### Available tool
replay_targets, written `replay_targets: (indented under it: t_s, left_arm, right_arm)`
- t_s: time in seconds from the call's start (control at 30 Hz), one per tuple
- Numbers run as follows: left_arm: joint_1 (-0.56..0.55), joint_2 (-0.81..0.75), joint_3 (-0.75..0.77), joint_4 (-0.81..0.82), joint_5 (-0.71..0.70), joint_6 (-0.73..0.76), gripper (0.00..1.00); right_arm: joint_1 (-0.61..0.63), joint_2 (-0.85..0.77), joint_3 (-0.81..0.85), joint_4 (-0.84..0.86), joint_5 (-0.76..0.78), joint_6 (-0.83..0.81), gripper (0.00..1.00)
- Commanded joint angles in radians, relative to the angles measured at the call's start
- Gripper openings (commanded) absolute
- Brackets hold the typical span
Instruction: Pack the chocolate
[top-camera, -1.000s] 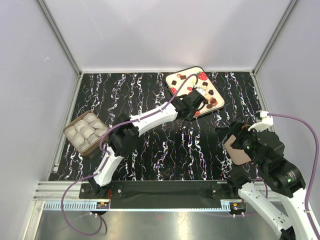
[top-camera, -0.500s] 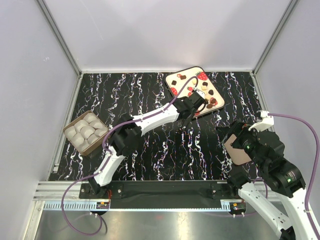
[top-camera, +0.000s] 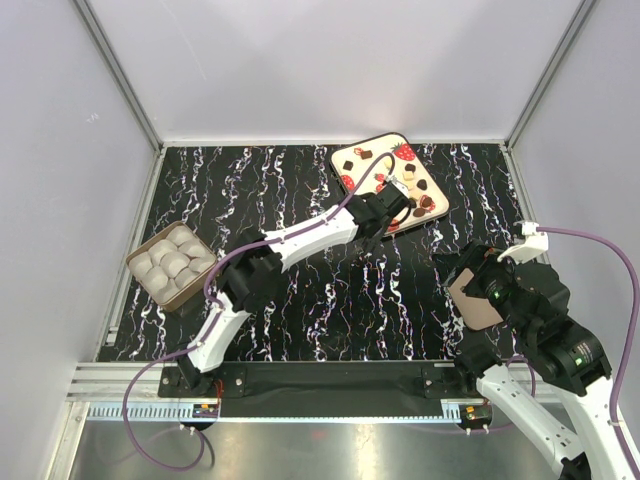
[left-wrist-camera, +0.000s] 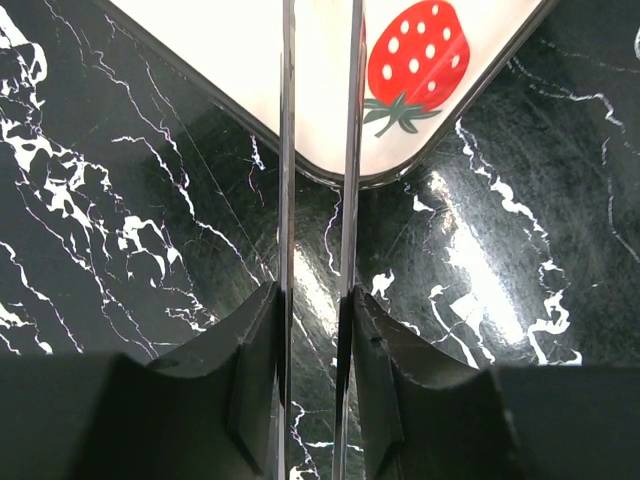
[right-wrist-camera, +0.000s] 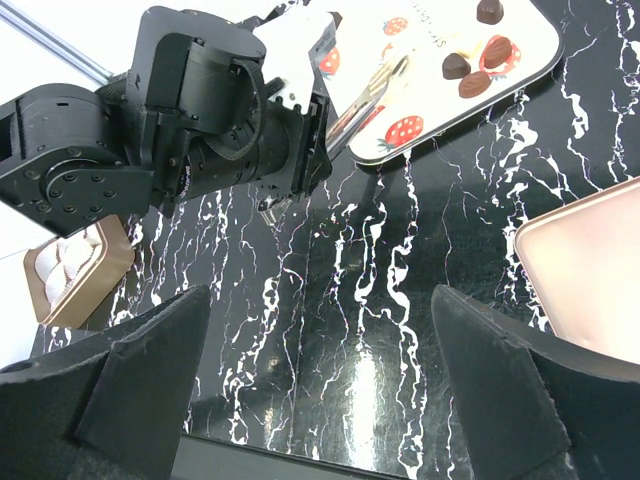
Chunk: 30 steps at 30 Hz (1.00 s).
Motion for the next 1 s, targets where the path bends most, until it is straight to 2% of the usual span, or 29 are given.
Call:
replay_targets:
  t_s: [0.0, 0.63, 0.8, 0.97]
  left_arm:
    - [0.005, -0.091, 0.068, -0.006, 0.002, -0.013, 0.36]
    - [0.029, -0.132, 0.091, -0.077, 0.006, -0.038, 0.34]
    - [0.065, -0.183, 0.079, -0.109, -0.022, -0.042, 0.34]
    - [0.132, -0.313, -0.031, -0.123, -0.059, -0.056, 0.34]
  right_arm:
    - [0.007, -0.012, -0.002, 0.029, 0.032, -0.011, 1.0]
    - [0.007, -0.007, -0.017, 0.038, 0.028, -0.006, 1.0]
    - [0.007, -0.005, -0.017, 0.041, 0.023, -0.006, 1.0]
    - [0.009, -0.004, -0.02, 0.049, 0.013, -0.009, 1.0]
